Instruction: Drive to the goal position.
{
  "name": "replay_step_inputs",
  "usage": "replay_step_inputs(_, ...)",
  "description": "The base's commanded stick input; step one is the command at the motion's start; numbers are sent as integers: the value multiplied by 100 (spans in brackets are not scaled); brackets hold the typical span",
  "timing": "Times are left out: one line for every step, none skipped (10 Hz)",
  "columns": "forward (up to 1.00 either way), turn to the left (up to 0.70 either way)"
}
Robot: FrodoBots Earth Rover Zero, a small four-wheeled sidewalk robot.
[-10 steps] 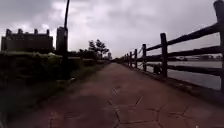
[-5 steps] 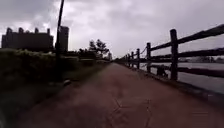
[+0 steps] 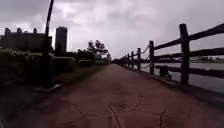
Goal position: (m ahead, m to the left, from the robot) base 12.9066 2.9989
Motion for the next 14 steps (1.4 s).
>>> replay_step_inputs(100,0)
replay_step_inputs(100,0)
replay_step_inputs(100,0)
replay_step_inputs(100,0)
replay_step_inputs(100,0)
replay_step_inputs(100,0)
replay_step_inputs(100,0)
replay_step_inputs(100,0)
replay_step_inputs(100,0)
replay_step_inputs(100,0)
replay_step_inputs(100,0)
replay_step_inputs(100,0)
replay_step_inputs(100,0)
replay_step_inputs(100,0)
